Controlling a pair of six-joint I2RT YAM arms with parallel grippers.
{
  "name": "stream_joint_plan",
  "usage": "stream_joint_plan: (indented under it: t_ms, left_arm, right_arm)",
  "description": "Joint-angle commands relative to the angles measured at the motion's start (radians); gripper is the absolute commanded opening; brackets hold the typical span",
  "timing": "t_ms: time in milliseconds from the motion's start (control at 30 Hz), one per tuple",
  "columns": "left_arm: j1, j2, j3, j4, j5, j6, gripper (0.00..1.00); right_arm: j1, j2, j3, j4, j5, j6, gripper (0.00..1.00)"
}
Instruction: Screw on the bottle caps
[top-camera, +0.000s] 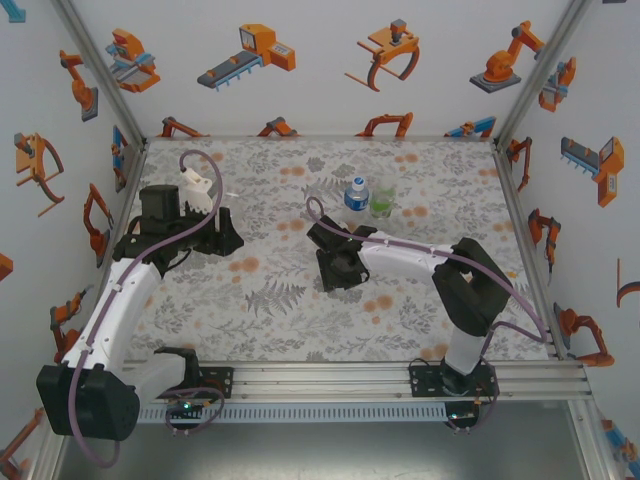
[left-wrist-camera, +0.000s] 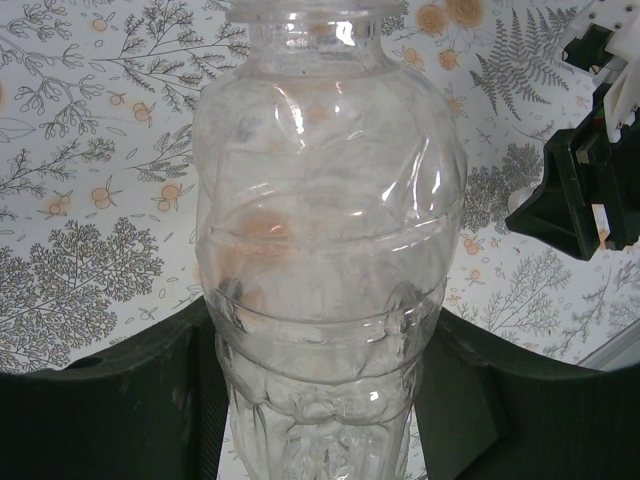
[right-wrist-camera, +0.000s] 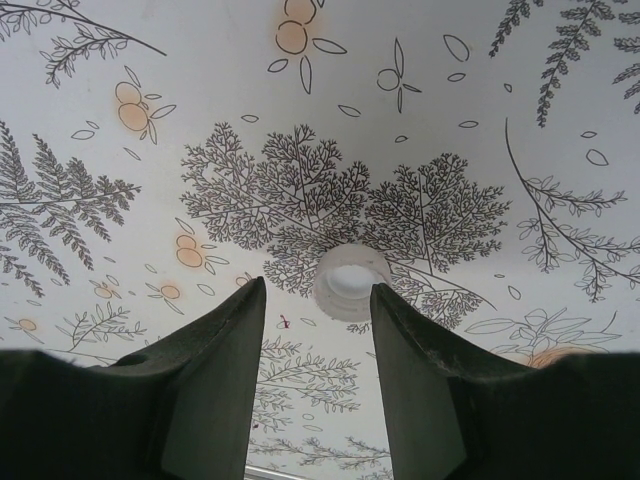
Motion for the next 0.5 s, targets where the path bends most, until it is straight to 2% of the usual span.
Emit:
stream_joint_plan:
  t_ms: [0,467]
  left_arm:
    - [0.003,0.002,0.016,0.004,0.022,0.002,0.00]
    - [0.003,0.002,0.015,0.004,0.022,0.001,0.00]
  right_arm:
    - [0.007,-0.031,0.023,-0.038,0.032,0.014,0.47]
    - [0.009,-0.048,0.020,-0.036,0.042,0.014,0.48]
